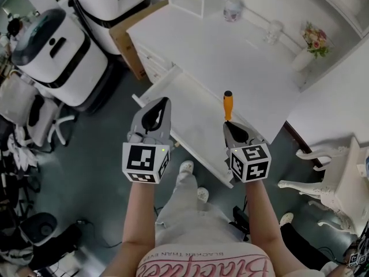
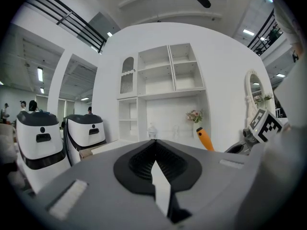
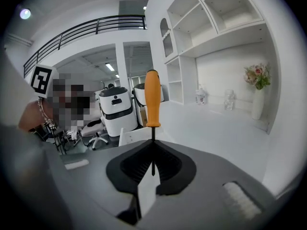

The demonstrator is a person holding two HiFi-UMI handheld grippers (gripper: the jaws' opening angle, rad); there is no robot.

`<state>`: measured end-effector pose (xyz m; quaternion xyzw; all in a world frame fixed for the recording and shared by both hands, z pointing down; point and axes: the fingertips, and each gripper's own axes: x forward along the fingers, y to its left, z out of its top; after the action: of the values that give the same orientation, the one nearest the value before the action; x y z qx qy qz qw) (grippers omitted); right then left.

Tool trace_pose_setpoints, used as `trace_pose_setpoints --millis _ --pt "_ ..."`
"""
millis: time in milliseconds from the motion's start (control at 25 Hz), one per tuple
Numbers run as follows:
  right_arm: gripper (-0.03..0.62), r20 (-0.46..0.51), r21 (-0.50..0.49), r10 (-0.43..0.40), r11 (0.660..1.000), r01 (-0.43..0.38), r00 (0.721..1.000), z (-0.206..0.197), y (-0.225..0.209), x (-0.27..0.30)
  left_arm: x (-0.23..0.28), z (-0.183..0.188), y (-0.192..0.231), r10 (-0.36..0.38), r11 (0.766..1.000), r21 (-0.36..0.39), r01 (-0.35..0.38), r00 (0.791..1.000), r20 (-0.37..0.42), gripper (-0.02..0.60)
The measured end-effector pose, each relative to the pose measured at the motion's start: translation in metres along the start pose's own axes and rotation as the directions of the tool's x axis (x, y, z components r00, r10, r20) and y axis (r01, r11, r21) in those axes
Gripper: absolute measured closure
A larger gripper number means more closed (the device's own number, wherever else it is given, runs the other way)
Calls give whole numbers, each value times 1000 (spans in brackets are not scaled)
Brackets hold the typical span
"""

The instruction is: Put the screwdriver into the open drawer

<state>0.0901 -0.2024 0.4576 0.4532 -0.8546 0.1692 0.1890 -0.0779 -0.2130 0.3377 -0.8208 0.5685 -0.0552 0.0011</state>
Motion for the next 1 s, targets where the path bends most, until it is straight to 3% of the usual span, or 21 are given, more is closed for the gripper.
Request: trace_pose_setpoints --millis 520,1000 --pt "583 -163 19 7 1000 -4 987 -38 -7 67 33 -32 30 -23 998 -62 20 999 -41 565" --pt "583 -324 109 32 994 3 946 -85 -19 110 54 -57 51 -11 995 -102 1 995 -98 565"
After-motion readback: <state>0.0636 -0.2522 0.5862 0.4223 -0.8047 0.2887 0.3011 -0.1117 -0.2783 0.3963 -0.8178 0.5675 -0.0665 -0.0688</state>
